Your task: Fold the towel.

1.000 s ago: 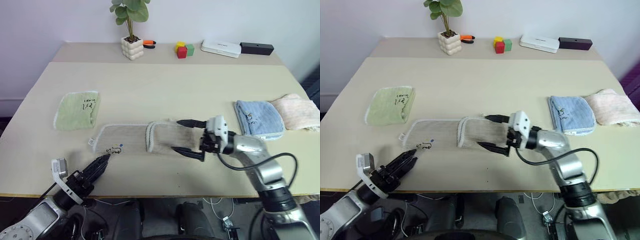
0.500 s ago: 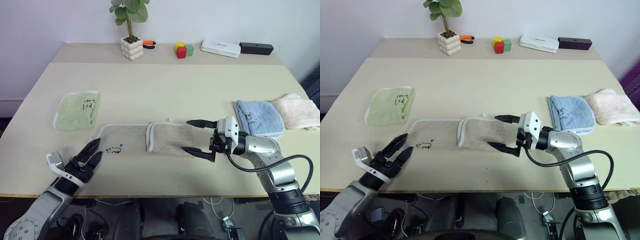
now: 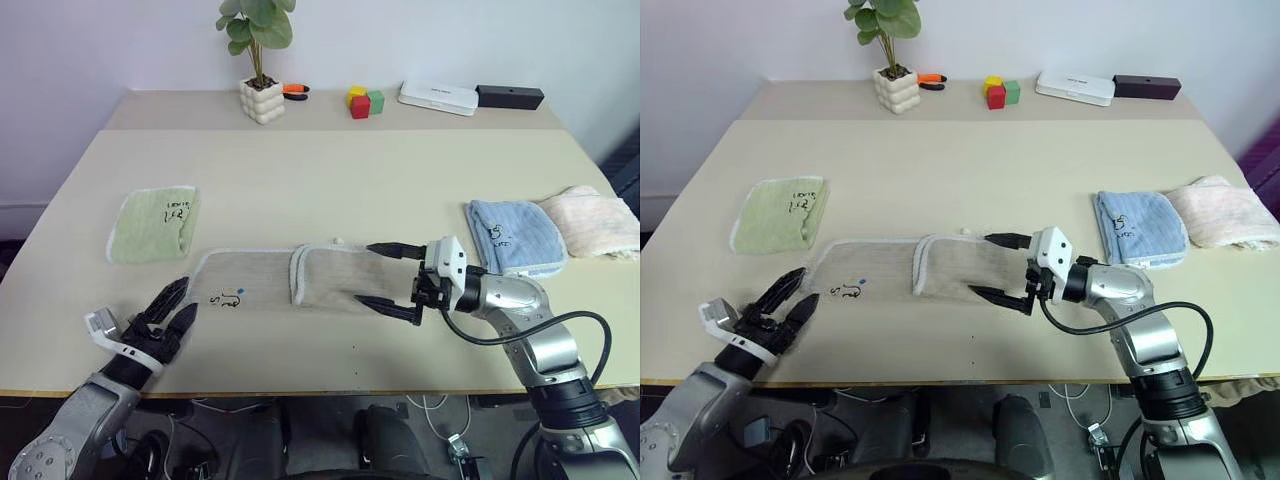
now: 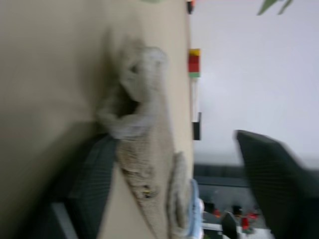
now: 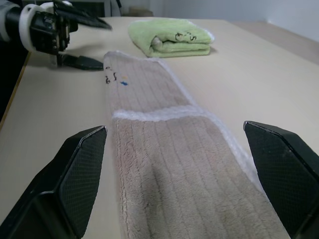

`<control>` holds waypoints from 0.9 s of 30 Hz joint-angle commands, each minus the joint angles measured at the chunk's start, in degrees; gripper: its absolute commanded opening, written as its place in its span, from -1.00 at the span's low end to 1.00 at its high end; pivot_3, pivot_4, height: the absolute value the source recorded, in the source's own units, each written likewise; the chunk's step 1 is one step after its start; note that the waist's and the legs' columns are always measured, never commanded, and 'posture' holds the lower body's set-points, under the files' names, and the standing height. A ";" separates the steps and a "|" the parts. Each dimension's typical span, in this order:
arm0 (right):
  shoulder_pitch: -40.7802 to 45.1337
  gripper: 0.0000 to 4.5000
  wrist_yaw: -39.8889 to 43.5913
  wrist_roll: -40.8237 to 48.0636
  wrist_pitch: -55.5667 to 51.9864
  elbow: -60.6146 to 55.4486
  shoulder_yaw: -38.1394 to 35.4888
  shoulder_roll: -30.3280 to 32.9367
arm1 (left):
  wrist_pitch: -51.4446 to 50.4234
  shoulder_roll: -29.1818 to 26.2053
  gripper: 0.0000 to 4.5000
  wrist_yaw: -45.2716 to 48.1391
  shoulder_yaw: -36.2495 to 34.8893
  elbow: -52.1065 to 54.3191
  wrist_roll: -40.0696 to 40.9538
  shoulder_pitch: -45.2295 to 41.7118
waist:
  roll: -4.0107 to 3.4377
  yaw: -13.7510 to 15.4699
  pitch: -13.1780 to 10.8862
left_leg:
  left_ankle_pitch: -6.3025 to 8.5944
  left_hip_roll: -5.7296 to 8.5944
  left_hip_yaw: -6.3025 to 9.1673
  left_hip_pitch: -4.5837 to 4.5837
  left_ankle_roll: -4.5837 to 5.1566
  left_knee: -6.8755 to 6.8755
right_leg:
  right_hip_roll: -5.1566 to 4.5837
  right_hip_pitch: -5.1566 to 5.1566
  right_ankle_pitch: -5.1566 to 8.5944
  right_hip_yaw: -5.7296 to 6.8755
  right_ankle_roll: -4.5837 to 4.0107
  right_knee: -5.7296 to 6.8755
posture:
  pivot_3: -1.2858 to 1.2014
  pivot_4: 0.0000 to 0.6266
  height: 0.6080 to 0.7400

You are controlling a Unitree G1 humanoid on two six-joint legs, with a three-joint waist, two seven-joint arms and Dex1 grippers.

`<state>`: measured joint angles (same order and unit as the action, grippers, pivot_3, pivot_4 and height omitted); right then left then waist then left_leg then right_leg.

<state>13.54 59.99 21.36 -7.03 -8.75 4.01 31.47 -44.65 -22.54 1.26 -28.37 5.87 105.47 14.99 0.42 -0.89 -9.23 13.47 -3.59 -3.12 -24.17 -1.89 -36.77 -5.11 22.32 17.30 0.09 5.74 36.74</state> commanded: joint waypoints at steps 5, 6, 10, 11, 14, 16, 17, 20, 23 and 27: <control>0.52 1.00 -0.80 -0.20 1.08 -0.83 -0.17 -0.60 | -2.03 -0.73 -0.98 3.30 -0.70 -8.00 -4.23 -0.51 | -0.87 0.21 0.51 | 0.00 0.00 -0.01 0.08 0.00 0.10 | -0.02 -0.05 0.00 0.00 0.00 -0.09 | 0.03 -0.52 1.00; 0.45 1.00 -0.88 -0.33 1.16 -0.79 -0.08 -0.66 | -2.38 -0.62 -0.98 4.00 -0.78 -8.22 -4.24 -0.70 | -0.97 0.16 0.57 | 0.00 0.01 -0.01 0.15 0.00 0.15 | -0.03 -0.09 0.00 0.00 0.00 -0.10 | 0.03 -0.52 1.00; 0.60 1.00 -1.16 -0.65 1.15 -0.58 0.06 -0.96 | -2.95 -0.77 -0.98 5.82 -1.17 -8.89 -5.38 -1.18 | -1.00 0.18 0.59 | -0.03 0.07 0.01 0.41 -0.04 0.44 | 0.00 -0.16 0.00 -0.08 -0.01 -0.19 | 0.03 -0.52 1.00; 0.70 1.00 -1.18 -0.74 1.16 -0.45 0.08 -1.06 | -3.07 -0.84 -0.98 6.24 -1.26 -9.11 -5.95 -1.27 | -1.03 0.19 0.60 | -0.05 0.09 0.02 0.47 -0.06 0.54 | 0.00 -0.19 0.00 -0.07 -0.01 -0.24 | 0.03 -0.52 1.00; 0.74 1.00 -1.22 -0.87 1.18 -0.35 0.09 -1.13 | -3.67 -0.42 -0.98 7.12 -1.79 -9.42 -6.03 -1.38 | -1.06 0.15 0.62 | -0.05 0.09 0.08 0.59 -0.07 0.67 | 0.06 -0.29 -0.01 -0.08 -0.03 -0.35 | 0.03 -0.52 1.00; 0.79 1.00 -1.39 -1.11 1.26 -0.26 0.29 -1.27 | -3.39 -0.75 -0.98 8.26 -1.11 -8.67 -9.51 -0.48 | -1.06 0.14 0.62 | -0.05 0.07 0.10 0.60 -0.08 0.69 | 0.06 -0.29 -0.01 -0.08 -0.03 -0.37 | 0.03 -0.52 1.00; 0.79 1.00 -1.46 -1.35 1.41 -0.19 0.40 -1.27 | -3.54 -0.90 -0.98 8.07 -0.89 -8.42 -10.38 -0.10 | -1.07 0.13 0.63 | -0.05 0.06 0.11 0.60 -0.08 0.69 | 0.06 -0.30 -0.01 -0.09 -0.04 -0.37 | 0.03 -0.52 1.00; 0.77 1.00 -1.30 -1.41 1.48 -0.19 0.52 -1.33 | -4.31 -0.10 -0.58 6.61 -1.94 -7.44 -7.65 0.17 | -1.03 -0.09 0.61 | -0.05 -0.01 0.10 0.63 -0.08 0.72 | 0.00 -0.33 -0.01 -0.10 -0.05 -0.42 | 0.03 -0.52 1.00; 0.75 1.00 -1.14 -1.53 1.62 0.05 0.63 -1.51 | -3.24 1.49 0.12 2.02 -3.25 -4.90 -3.21 0.63 | -0.86 -0.28 0.51 | -0.05 -0.06 0.09 0.62 -0.08 0.84 | -0.03 -0.32 -0.01 -0.17 -0.06 -0.57 | 0.03 -0.52 1.00; 0.82 1.00 -0.85 -1.87 2.04 0.74 0.77 -1.53 | -3.07 2.50 0.96 -3.61 -1.40 5.91 1.63 4.67 | -0.61 -0.17 0.40 | -0.04 0.01 0.00 0.60 -0.09 0.99 | -0.25 -0.34 -0.02 -0.21 -0.06 -0.73 | 0.03 -0.52 1.00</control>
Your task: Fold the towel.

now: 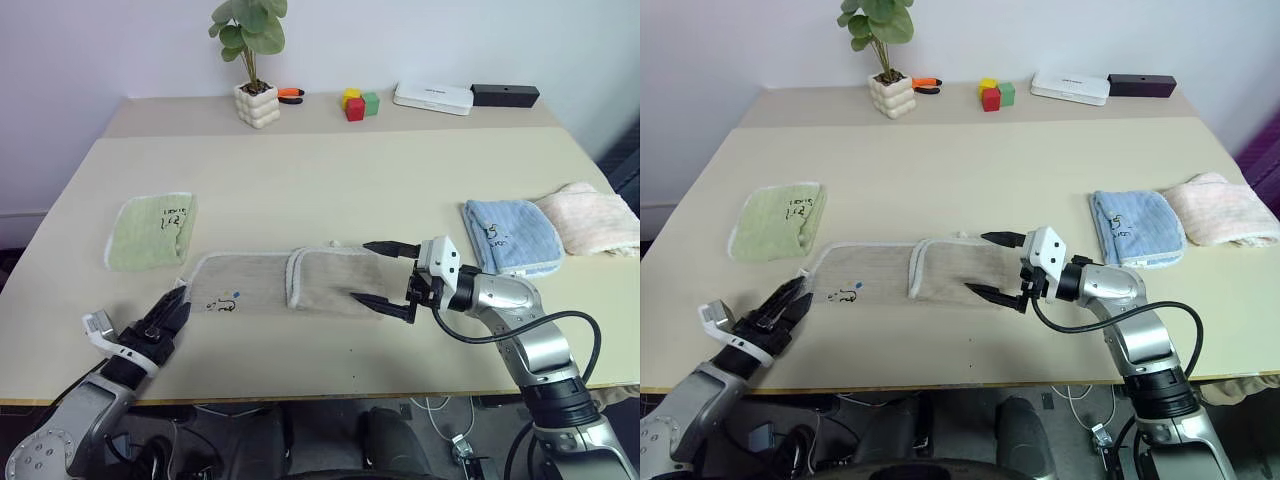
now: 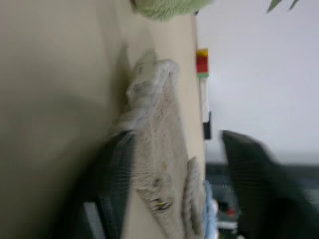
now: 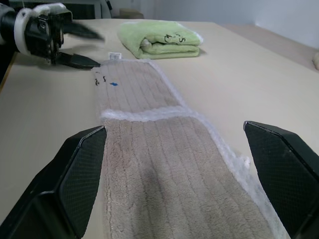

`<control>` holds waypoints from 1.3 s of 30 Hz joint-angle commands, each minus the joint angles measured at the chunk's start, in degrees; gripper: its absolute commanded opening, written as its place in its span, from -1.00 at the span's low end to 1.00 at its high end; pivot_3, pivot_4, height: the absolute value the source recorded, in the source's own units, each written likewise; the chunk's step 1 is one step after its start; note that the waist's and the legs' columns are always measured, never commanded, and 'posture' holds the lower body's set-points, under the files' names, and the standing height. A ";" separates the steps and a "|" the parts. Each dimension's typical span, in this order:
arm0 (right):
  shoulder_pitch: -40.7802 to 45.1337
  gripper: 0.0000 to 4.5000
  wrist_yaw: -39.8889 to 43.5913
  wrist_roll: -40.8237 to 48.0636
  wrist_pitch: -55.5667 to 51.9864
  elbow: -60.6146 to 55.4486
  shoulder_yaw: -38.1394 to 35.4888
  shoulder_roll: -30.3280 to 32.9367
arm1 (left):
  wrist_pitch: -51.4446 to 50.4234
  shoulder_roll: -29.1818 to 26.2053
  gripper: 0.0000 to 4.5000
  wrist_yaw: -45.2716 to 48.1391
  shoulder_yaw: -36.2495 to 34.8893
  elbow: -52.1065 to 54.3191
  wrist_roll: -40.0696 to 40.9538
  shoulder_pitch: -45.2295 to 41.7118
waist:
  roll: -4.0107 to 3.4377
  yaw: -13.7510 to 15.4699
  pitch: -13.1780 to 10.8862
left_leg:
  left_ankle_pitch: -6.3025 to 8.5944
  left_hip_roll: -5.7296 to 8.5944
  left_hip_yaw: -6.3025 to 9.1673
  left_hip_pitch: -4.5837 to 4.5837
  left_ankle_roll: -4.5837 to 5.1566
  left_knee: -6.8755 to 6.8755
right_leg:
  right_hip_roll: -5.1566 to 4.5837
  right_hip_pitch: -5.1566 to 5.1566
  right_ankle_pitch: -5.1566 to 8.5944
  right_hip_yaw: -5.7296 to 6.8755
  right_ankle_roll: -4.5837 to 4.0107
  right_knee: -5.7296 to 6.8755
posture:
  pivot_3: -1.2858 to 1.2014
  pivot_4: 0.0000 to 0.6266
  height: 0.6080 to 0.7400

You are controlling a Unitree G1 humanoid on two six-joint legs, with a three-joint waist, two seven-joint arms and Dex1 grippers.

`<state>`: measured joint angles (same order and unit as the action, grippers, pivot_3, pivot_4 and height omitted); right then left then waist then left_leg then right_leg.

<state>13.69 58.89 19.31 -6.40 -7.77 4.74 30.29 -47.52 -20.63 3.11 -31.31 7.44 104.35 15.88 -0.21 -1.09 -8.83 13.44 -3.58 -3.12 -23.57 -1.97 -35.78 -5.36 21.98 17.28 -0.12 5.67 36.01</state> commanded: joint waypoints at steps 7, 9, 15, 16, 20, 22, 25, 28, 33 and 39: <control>0.62 1.00 -0.02 -0.10 2.11 0.43 1.17 -1.02 | 3.88 6.65 0.98 -16.40 0.95 14.84 8.65 6.67 | 0.57 0.33 -0.34 | 0.01 0.13 -0.01 -0.04 -0.01 0.07 | -0.18 -0.02 -0.01 -0.07 -0.01 -0.13 | 0.03 -0.52 1.00; 0.69 1.00 -0.14 -0.14 2.18 0.52 1.25 -1.18 | 5.66 7.19 0.98 -19.80 1.06 15.54 8.65 6.32 | 0.62 0.32 -0.37 | 0.01 0.13 0.01 -0.06 -0.02 0.07 | -0.17 -0.03 -0.01 -0.04 -0.02 -0.21 | 0.03 -0.52 1.00; 0.24 1.00 -0.35 -0.42 2.30 0.18 1.66 -1.51 | 8.97 5.34 0.98 -28.62 3.77 16.23 8.65 4.05 | 0.62 0.35 -0.37 | 0.01 0.16 0.07 -0.08 0.00 0.11 | -0.14 -0.23 -0.09 0.13 -0.15 -0.56 | 0.03 -0.52 1.00; 0.20 1.00 -0.34 -0.47 2.32 0.20 1.66 -1.51 | 9.82 5.77 0.98 -29.38 3.86 16.23 8.65 2.80 | 0.61 0.40 -0.37 | 0.01 0.17 0.07 -0.07 0.01 0.11 | -0.14 -0.25 -0.10 0.14 -0.17 -0.60 | 0.03 -0.52 1.00; 0.29 1.00 -0.46 -0.65 2.41 0.34 1.62 -1.58 | 11.78 6.39 0.98 -34.07 5.82 14.28 8.65 -0.38 | 0.59 0.62 -0.37 | 0.01 0.22 0.14 -0.02 0.03 0.04 | -0.15 -0.44 -0.17 0.21 -0.29 -0.69 | 0.03 -0.52 1.00; 0.49 1.00 -0.69 -0.71 2.30 0.12 1.55 -1.64 | 12.92 8.74 0.74 -36.60 6.11 14.37 8.65 -1.63 | 0.58 0.54 -0.37 | 0.02 0.23 0.15 0.09 0.04 0.01 | -0.17 -0.59 -0.21 0.23 -0.36 -0.80 | 0.03 -0.52 1.00; 0.53 1.00 -0.98 -0.62 2.05 -0.11 1.43 -1.71 | 13.32 8.54 0.21 -38.25 6.72 13.42 8.65 -3.13 | 0.60 0.72 -0.38 | 0.03 0.33 0.16 0.08 0.09 0.00 | -0.22 -0.63 -0.23 0.23 -0.39 -0.84 | 0.03 -0.52 1.00; -0.14 1.00 -1.12 -1.02 2.48 -0.15 1.78 -1.80 | 12.80 7.61 -0.50 -36.84 6.50 11.25 8.65 -4.92 | 0.60 0.82 -0.38 | 0.02 0.41 0.18 0.08 0.10 -0.01 | -0.21 -0.62 -0.23 0.24 -0.39 -0.85 | 0.03 -0.52 1.00; -0.20 1.00 -1.51 -0.99 2.32 -0.25 1.67 -1.94 | 12.26 7.42 -0.98 -38.13 7.48 12.59 8.65 -4.98 | 0.51 0.77 -0.36 | 0.00 0.62 0.22 0.08 0.14 -0.01 | -0.25 -0.65 -0.23 0.24 -0.39 -0.85 | 0.03 -0.52 1.00; -0.06 1.00 -1.72 -0.88 2.32 0.46 1.43 -1.98 | 5.23 1.19 -0.98 -27.74 8.30 13.74 7.57 -3.77 | 0.68 0.69 -0.47 | 0.02 0.68 0.21 0.06 0.18 -0.01 | -0.23 -0.64 -0.23 0.24 -0.39 -0.87 | 0.03 -0.52 1.00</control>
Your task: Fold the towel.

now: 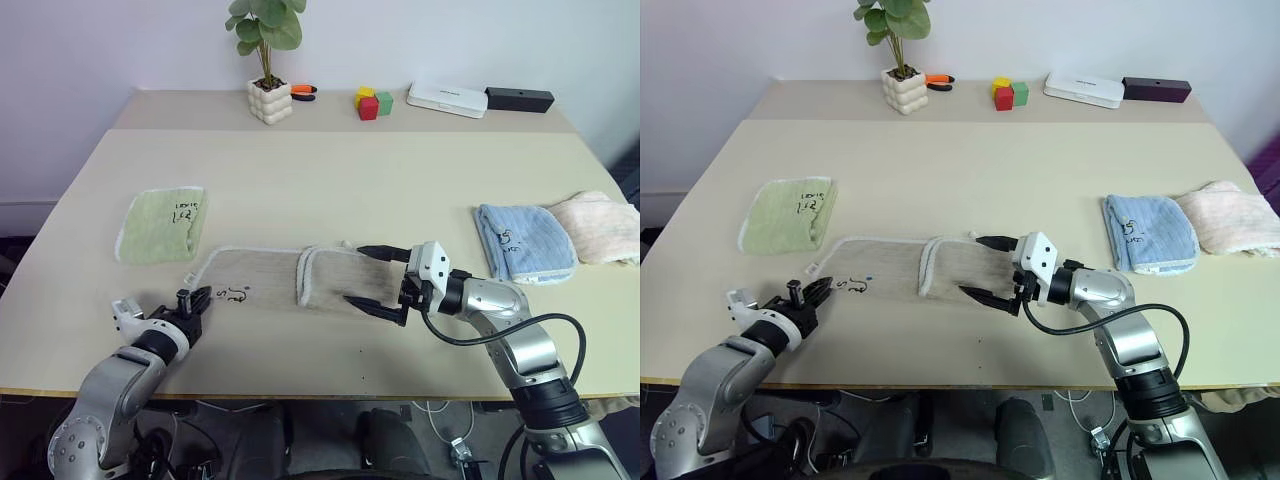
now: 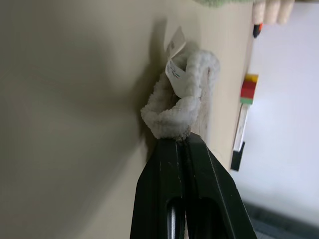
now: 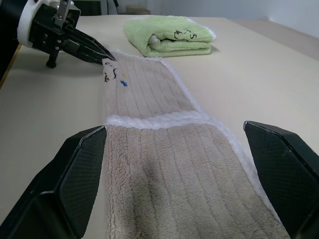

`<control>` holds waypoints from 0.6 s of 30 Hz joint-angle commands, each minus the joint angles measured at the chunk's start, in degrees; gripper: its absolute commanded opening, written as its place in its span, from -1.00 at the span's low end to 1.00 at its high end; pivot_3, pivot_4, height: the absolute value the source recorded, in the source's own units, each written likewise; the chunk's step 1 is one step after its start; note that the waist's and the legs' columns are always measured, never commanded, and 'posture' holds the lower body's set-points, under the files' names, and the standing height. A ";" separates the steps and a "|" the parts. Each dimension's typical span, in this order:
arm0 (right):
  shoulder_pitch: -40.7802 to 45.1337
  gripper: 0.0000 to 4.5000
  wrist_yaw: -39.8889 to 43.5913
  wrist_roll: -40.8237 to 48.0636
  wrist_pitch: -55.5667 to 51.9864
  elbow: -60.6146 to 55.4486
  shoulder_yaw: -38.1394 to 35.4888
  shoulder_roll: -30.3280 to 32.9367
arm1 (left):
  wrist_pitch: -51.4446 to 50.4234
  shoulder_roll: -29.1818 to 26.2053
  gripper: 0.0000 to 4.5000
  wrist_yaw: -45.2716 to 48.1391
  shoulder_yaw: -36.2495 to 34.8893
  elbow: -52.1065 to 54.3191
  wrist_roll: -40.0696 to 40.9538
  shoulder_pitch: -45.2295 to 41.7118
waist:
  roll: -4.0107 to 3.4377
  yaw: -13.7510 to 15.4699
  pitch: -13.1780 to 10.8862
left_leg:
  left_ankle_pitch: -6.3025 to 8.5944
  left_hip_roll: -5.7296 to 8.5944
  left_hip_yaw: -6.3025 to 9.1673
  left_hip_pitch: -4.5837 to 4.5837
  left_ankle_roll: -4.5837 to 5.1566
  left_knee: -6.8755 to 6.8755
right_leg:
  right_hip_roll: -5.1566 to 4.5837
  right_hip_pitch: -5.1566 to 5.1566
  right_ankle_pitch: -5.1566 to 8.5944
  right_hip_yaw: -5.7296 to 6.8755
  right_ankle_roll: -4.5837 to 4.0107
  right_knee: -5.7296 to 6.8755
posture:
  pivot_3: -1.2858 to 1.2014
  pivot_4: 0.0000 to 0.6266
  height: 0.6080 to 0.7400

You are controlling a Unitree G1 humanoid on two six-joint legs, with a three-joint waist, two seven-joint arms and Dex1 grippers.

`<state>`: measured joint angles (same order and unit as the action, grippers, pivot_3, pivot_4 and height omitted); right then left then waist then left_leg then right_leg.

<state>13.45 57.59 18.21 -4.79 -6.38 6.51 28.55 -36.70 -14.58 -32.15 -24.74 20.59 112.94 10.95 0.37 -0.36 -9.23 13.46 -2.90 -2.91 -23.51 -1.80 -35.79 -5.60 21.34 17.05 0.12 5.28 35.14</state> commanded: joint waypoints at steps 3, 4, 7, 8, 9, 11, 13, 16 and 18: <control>0.15 1.00 0.38 1.82 0.03 -0.78 -2.02 0.76 | -9.57 -11.09 -0.98 17.14 3.30 4.66 -4.54 0.22 | 0.24 -0.29 -0.20 | 0.01 -0.01 0.01 -0.03 -0.01 0.02 | 0.02 0.06 0.00 0.02 0.00 -0.01 | 0.03 -0.52 1.00; 0.23 1.00 0.79 3.74 -1.34 -0.99 -3.44 1.24 | -10.38 -12.87 -0.98 21.05 3.55 6.03 -6.35 -0.51 | 0.26 -0.29 -0.26 | 0.01 -0.02 0.01 -0.05 -0.02 0.02 | 0.01 0.08 0.00 0.02 0.00 -0.01 | 0.03 -0.52 1.00; -0.09 1.00 2.80 10.27 -5.87 -2.10 -8.24 3.59 | -10.97 -16.26 -0.98 29.64 4.76 7.59 -11.64 -4.01 | 0.26 -0.13 -0.36 | 0.10 -0.05 0.00 -0.12 -0.10 0.05 | -0.09 0.10 0.00 0.01 -0.01 -0.07 | 0.03 -0.52 1.00; -0.77 1.00 3.83 12.14 -6.80 -2.67 -9.81 4.77 | -11.17 -17.11 -0.98 31.07 5.66 7.54 -12.74 -5.68 | 0.25 -0.13 -0.36 | 0.12 0.00 -0.01 -0.16 -0.08 0.05 | -0.16 0.10 0.00 0.01 -0.01 -0.08 | 0.03 -0.52 1.00; -1.46 1.00 4.73 13.45 -7.42 -3.17 -10.88 5.69 | -11.50 -18.33 -0.98 33.38 6.68 7.96 -15.42 -6.81 | 0.26 -0.20 -0.36 | 0.15 0.02 -0.07 -0.17 -0.02 0.07 | -0.28 0.08 0.00 0.01 -0.01 -0.11 | 0.03 -0.52 1.00; -3.30 1.00 6.49 14.82 -7.93 -3.69 -12.75 7.73 | -11.58 -19.85 -0.98 39.01 8.28 8.55 -19.47 -9.40 | 0.27 -0.26 -0.36 | 0.12 0.03 -0.09 -0.30 0.14 0.11 | -0.29 0.02 0.00 -0.01 -0.01 -0.14 | 0.03 -0.52 1.00; -4.78 1.00 7.42 15.19 -7.91 -3.38 -14.26 9.23 | -11.47 -20.69 -0.98 43.10 10.34 8.06 -23.20 -12.01 | 0.26 -0.31 -0.36 | 0.09 0.05 -0.08 -0.58 0.19 0.14 | -0.20 0.28 -0.01 0.01 0.00 -0.13 | 0.03 -0.52 1.00; -7.96 1.00 9.32 15.44 -7.15 -2.76 -17.30 11.94 | -11.89 -20.63 -0.98 48.88 16.24 5.09 -30.96 -18.36 | 0.25 -0.15 -0.37 | 0.08 0.14 -0.09 -0.93 0.20 0.11 | 0.01 0.63 -0.02 0.01 0.03 -0.06 | 0.03 -0.52 1.00; -9.94 1.00 10.57 15.23 -6.52 -3.02 -18.64 13.42 | -11.93 -19.90 -0.98 52.89 20.26 2.25 -35.74 -23.02 | 0.20 0.50 -0.42 | 0.07 0.20 -0.16 -0.94 0.21 0.05 | 0.07 0.62 -0.02 0.05 0.06 0.00 | 0.03 -0.52 1.00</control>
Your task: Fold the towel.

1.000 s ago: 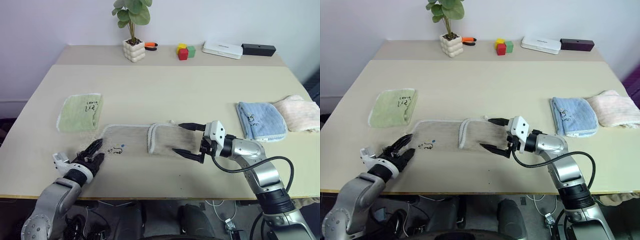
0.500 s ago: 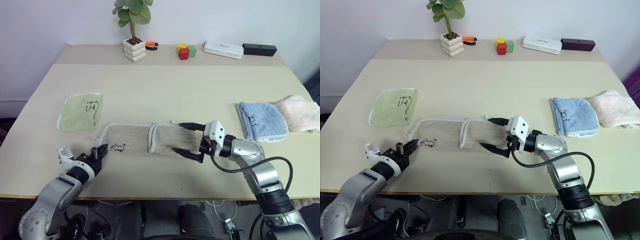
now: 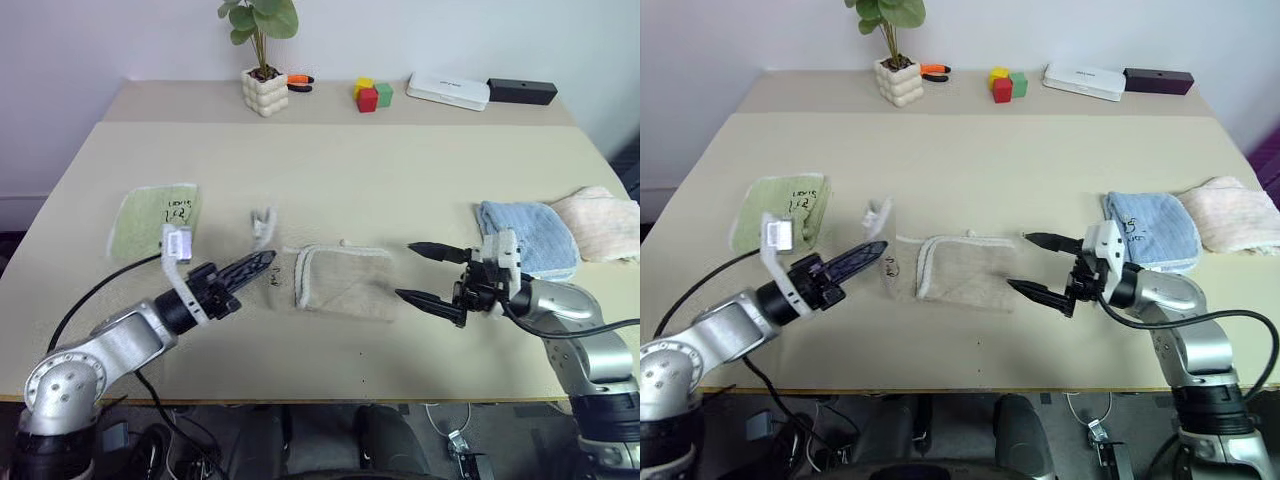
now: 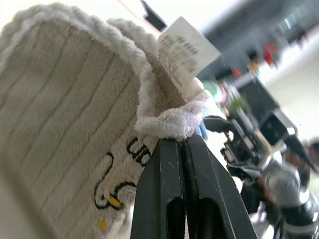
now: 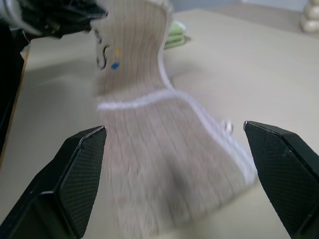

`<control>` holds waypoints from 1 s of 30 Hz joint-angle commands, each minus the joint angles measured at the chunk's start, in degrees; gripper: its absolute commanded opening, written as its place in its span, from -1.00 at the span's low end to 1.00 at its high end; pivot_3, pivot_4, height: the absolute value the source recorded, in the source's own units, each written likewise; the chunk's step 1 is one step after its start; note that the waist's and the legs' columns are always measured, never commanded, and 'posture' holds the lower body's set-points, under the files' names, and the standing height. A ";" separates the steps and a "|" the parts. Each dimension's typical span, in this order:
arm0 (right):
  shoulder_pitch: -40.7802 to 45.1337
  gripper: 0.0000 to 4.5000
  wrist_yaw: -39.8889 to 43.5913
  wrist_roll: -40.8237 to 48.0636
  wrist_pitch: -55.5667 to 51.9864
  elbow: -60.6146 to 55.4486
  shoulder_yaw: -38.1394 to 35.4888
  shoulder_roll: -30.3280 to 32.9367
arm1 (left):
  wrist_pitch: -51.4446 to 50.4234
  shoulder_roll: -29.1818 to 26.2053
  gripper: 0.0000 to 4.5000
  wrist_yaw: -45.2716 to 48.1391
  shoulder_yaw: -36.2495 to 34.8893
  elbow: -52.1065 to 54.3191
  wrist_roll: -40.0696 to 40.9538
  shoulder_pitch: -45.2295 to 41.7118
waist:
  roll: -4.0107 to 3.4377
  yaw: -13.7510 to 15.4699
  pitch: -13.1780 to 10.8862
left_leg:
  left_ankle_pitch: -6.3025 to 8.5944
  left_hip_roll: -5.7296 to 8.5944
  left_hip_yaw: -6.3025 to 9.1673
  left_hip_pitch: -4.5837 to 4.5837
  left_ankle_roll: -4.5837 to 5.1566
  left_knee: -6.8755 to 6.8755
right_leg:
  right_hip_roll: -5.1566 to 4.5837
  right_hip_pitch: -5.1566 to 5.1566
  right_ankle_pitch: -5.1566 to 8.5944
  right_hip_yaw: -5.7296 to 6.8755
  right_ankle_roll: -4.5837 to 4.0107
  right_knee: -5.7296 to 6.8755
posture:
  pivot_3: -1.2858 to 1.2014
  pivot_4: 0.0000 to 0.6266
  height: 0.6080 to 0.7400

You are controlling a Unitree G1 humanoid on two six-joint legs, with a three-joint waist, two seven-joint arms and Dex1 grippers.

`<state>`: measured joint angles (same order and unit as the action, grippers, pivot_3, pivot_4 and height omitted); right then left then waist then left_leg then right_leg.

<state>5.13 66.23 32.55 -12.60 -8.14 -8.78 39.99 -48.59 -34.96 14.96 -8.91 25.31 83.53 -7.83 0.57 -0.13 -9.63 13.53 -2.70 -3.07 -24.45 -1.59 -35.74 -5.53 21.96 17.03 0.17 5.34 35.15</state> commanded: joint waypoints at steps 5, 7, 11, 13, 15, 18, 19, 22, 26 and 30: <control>-1.68 1.00 0.90 1.20 1.00 -1.44 -5.20 2.68 | -0.83 1.40 -0.98 15.49 12.24 -6.84 -15.36 -10.68 | 0.07 0.35 -0.06 | 0.01 -0.14 -0.06 -0.02 0.01 -0.30 | 0.23 -0.02 -0.13 -0.02 0.27 0.09 | 0.03 -0.52 1.00; -1.72 1.00 0.02 0.96 1.06 -1.46 -5.95 2.55 | -0.25 2.42 -0.98 20.47 16.26 -9.29 -19.85 -13.32 | 0.07 0.48 -0.07 | -0.01 -0.15 0.03 -0.02 -0.02 -0.36 | 0.31 -0.02 -0.24 -0.05 0.51 0.09 | 0.03 -0.52 1.00; -3.96 1.00 -1.06 0.86 1.24 -3.26 -6.57 2.13 | 0.87 7.78 -0.98 24.52 20.56 -15.23 -25.98 -18.29 | 0.14 1.10 -0.12 | -0.11 -0.16 0.27 -0.02 -0.16 -0.45 | 0.46 -0.08 -0.29 -0.04 0.60 0.12 | 0.03 -0.52 1.00; -5.01 1.00 -1.62 0.74 1.34 -4.08 -7.02 2.06 | 0.95 8.95 -0.98 28.31 23.25 -16.17 -28.86 -19.38 | 0.15 0.92 -0.12 | -0.11 -0.16 0.28 -0.04 -0.15 -0.45 | 0.46 -0.09 -0.29 -0.05 0.60 0.12 | 0.03 -0.52 1.00; -6.09 1.00 -1.97 0.88 1.41 -4.61 -7.64 2.05 | 2.33 11.61 -0.98 29.37 24.06 -19.35 -31.66 -20.36 | 0.15 0.82 -0.12 | -0.10 -0.16 0.28 -0.04 -0.15 -0.42 | 0.46 -0.09 -0.32 -0.05 0.65 0.11 | 0.03 -0.52 1.00; -6.87 1.00 -2.75 0.73 1.59 -5.23 -7.60 1.83 | 2.53 14.01 -0.98 31.63 24.77 -21.95 -34.20 -21.35 | 0.16 0.73 -0.13 | -0.11 -0.19 0.29 -0.03 -0.15 -0.41 | 0.49 -0.03 -0.41 -0.06 0.87 0.20 | 0.03 -0.52 1.00; -7.05 1.00 -3.12 0.64 1.62 -5.50 -7.55 1.69 | 2.70 14.79 -0.98 32.37 25.61 -22.50 -35.44 -21.65 | 0.16 0.75 -0.13 | -0.11 -0.21 0.32 -0.03 -0.15 -0.41 | 0.52 0.01 -0.42 -0.06 0.90 0.28 | 0.03 -0.52 1.00; -7.20 1.00 -3.88 0.60 1.52 -6.00 -7.40 1.52 | 2.96 17.48 -0.98 32.47 26.06 -24.54 -38.07 -21.85 | 0.15 0.93 -0.13 | -0.15 -0.21 0.44 -0.03 -0.22 -0.43 | 0.60 0.03 -0.41 -0.06 0.91 0.36 | 0.03 -0.52 1.00; -7.26 1.00 -4.66 0.56 1.56 -6.14 -7.50 1.49 | 3.56 19.64 -0.98 34.66 27.52 -24.90 -40.90 -21.22 | 0.17 0.86 -0.14 | -0.16 -0.19 0.46 -0.04 -0.22 -0.48 | 0.59 -0.02 -0.41 -0.07 0.91 0.34 | 0.03 -0.52 1.00; -7.27 1.00 -5.09 0.22 1.73 -6.23 -6.93 1.34 | 2.84 21.13 -0.98 34.38 28.79 -26.00 -43.95 -22.06 | 0.17 0.89 -0.13 | -0.16 -0.19 0.48 -0.03 -0.22 -0.47 | 0.60 -0.01 -0.41 -0.07 0.92 0.39 | 0.03 -0.52 1.00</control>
<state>-2.13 61.41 32.55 -11.94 -12.57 -14.73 41.56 -45.85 -14.40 49.21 19.38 -0.61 41.06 -29.00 0.73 0.76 -9.76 13.37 -2.89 -2.59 -24.48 -1.81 -36.22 -4.93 21.94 16.62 0.10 6.27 35.54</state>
